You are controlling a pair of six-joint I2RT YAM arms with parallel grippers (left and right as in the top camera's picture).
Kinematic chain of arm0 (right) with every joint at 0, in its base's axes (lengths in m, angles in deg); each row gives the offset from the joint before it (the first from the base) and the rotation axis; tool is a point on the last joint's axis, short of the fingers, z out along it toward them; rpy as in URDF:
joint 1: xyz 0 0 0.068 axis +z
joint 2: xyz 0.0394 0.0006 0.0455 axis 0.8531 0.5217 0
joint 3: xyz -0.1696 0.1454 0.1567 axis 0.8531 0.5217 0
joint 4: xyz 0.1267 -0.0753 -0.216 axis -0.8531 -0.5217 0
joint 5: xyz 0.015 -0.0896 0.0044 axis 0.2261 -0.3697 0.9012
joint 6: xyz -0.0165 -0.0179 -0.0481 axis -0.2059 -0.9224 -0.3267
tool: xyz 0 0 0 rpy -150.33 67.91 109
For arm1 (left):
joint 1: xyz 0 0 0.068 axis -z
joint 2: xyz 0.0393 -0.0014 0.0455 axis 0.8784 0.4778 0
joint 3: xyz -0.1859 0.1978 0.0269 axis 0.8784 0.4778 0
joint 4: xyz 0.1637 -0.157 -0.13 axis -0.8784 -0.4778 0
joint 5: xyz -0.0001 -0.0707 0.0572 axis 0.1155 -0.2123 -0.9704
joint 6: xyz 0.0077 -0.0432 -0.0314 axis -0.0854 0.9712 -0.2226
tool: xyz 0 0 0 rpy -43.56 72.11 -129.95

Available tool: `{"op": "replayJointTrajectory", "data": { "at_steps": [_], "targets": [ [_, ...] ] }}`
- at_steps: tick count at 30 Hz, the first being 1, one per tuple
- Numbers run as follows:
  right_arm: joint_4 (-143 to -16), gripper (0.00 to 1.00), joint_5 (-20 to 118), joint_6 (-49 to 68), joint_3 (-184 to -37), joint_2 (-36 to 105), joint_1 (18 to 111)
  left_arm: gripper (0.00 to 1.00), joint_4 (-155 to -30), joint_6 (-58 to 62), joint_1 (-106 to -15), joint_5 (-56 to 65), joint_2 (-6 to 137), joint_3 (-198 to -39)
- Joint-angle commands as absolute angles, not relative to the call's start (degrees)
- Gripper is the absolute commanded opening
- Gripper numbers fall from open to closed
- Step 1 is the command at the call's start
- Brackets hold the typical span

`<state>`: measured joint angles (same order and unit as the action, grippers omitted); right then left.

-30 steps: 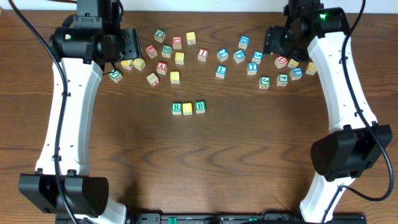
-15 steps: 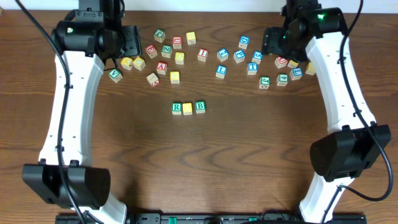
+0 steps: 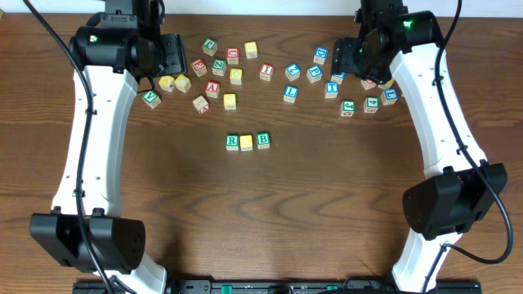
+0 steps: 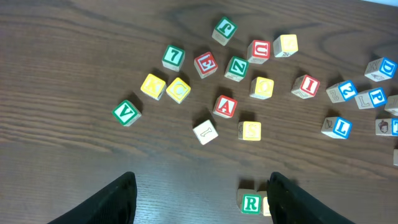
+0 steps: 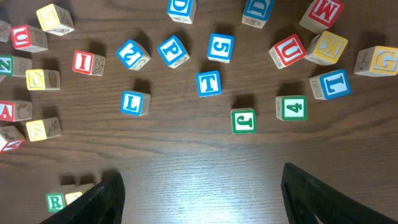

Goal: Spell out ROBOT

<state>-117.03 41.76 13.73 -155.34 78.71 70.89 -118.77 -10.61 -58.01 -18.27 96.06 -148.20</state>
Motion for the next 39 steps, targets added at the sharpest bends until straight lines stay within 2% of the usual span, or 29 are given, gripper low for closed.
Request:
{"op": "replayJointTrajectory", "data": {
  "at_steps": [1,19,39],
  "targets": [
    [-117.1,0.75,41.9,15.1,-155.3,79.2,71.4,0.66,-119.3,-11.2,-58.2,-17.7,96.4,-149.1],
    [-118.1,0.76,41.2,15.0,-155.3,82.1,69.6,0.66,-119.6,-11.2,-58.2,-17.7,96.4,-149.1],
    [-117.0,0.75,41.0,15.0,-155.3,82.2,58.7,0.67,-119.8,-11.1,-58.2,-17.7,96.4,-149.1]
  ]
}}
